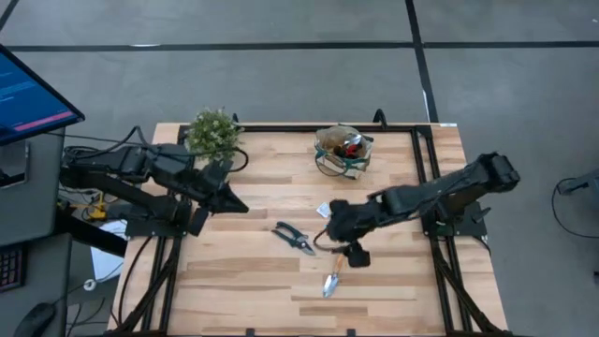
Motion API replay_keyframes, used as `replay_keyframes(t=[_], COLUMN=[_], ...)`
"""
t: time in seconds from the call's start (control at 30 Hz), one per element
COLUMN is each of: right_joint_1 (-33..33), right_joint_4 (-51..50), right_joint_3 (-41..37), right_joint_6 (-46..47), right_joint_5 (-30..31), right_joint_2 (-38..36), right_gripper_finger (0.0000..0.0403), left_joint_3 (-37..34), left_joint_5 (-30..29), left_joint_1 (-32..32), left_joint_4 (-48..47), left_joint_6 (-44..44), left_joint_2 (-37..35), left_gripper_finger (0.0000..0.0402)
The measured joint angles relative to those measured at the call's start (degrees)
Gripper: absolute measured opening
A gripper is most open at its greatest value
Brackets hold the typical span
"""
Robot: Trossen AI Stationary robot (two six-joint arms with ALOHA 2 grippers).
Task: Pick & Place Garden tools in Gardening bag
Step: Put the brown trowel into the gardening bag
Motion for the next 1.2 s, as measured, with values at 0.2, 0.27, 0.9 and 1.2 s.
replay_keyframes(t=[0.2, 0.27, 0.9, 1.2], right_joint_1=[2.6, 3.3, 4.4, 4.5], right_joint_4=[-4.4, -4.6, -10.4, -8.4], right_joint_3=[2.3, 3.3, 8.1, 7.4], right_joint_6=[-8.2, -11.0, -28.8, -28.7], right_joint_5=[-1.2, -1.2, -1.1, -0.9], right_joint_2=[6.4, 8.4, 24.4, 25.3], right_gripper_finger=[0.0249, 0.0249, 0.0249, 0.0249], left_joint_3=[-3.3, -4.4, -9.7, -9.7], left_joint_5=[-0.3, -0.8, -3.8, -5.3], left_joint_1=[-0.1, -0.1, 0.0, 0.0], left_joint_4=[0.3, 0.3, 2.0, 2.8], left_joint_6=[-0.1, 0.0, 0.4, 0.4], left_joint_2=[-2.6, -3.1, -5.2, -5.2], left_gripper_finger=[0.0005, 0.0005, 0.0005, 0.0005])
